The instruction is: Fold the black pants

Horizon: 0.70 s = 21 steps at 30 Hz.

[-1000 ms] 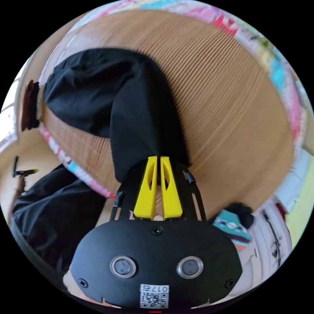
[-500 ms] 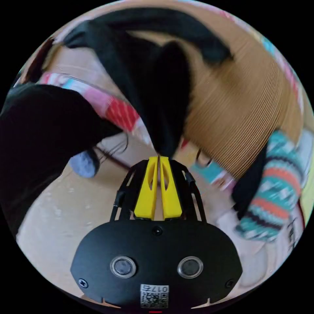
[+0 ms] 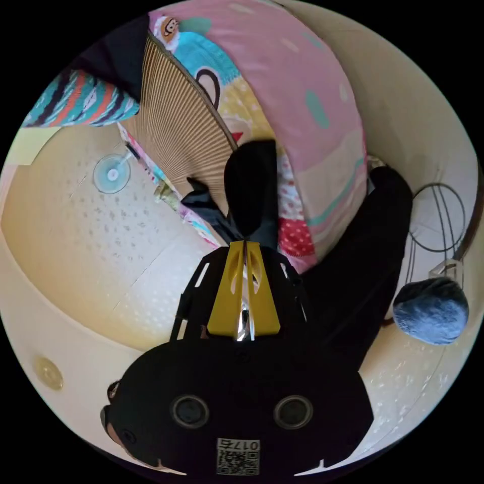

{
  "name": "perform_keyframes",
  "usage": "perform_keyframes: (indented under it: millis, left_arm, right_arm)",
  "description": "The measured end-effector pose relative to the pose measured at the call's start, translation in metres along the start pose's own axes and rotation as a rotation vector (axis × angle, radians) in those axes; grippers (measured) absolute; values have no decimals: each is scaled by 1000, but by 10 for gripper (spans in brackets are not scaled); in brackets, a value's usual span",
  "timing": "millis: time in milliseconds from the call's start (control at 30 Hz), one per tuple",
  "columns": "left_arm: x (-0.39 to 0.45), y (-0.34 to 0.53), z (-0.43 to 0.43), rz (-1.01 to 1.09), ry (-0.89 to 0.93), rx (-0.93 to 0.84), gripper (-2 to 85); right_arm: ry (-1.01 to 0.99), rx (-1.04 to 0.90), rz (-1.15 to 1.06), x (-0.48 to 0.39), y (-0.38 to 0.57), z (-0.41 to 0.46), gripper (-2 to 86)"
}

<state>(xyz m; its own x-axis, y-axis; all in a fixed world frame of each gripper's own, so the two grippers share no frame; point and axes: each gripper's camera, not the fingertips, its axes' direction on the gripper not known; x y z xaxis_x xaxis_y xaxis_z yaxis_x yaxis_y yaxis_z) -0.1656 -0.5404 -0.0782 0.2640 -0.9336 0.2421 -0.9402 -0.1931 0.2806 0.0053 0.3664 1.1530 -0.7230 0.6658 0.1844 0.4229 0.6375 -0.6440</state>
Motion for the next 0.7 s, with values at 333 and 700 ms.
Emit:
perform_keyframes:
  millis: [333,700]
  left_arm:
    - [15,-105,12,21,-265,-59,79]
    - [-170,92,22,211,680,391,-8]
  right_arm:
    - [290,-340,-204,-10,58,33,4]
    - [222,-76,-78,25,66,-37,4]
